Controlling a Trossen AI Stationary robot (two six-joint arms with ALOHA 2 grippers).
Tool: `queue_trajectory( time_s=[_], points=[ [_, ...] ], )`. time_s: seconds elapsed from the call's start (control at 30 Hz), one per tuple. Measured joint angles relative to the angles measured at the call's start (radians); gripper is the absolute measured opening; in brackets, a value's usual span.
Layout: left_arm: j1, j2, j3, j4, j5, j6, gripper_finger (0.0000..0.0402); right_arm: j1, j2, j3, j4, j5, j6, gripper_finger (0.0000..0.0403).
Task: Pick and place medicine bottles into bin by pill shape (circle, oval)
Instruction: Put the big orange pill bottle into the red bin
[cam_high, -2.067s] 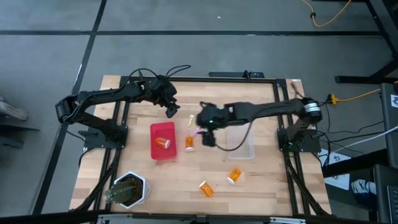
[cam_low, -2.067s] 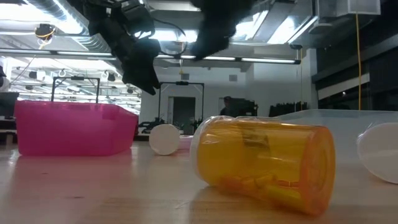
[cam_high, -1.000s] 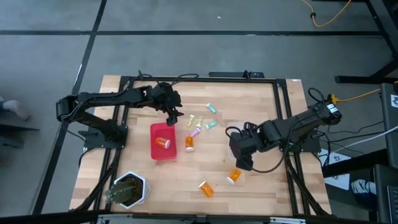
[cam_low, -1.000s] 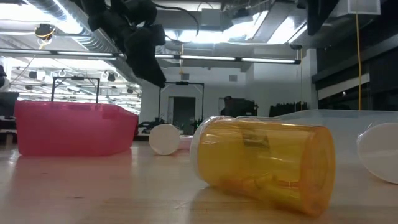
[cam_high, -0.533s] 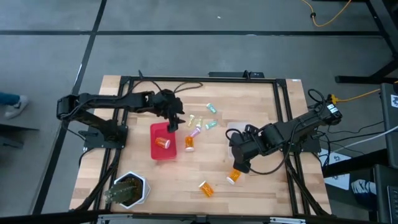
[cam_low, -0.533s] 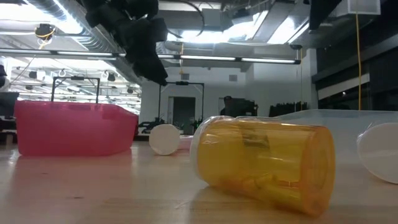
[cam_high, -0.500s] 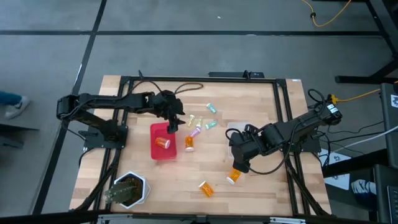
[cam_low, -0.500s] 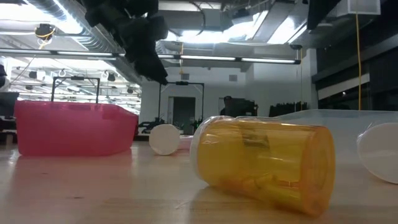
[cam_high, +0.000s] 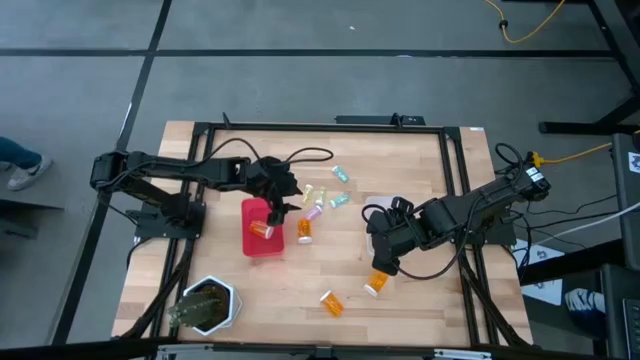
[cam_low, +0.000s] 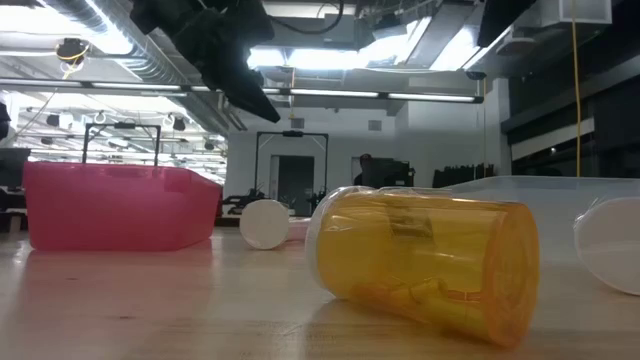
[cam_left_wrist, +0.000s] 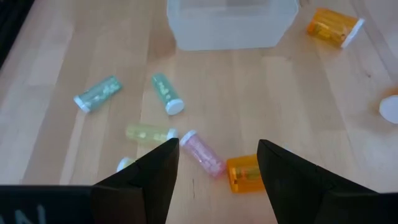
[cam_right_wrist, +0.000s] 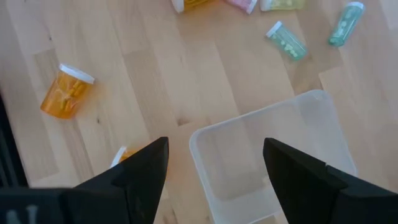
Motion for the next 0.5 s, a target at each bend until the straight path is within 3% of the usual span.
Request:
queue_trajectory(
  time_s=[0.17,0.5],
  points=[
    [-0.025,0.0,0.0,0.007,0.003,-0.124,0.0212,0.0,0.0,0.0,0.0,0.0,0.0,0.0264],
    [-0.061,0.0,0.0,0.025,0.004,-0.14,0.0212,0.0,0.0,0.0,0.026,0.0,0.119,0.0264]
  ],
)
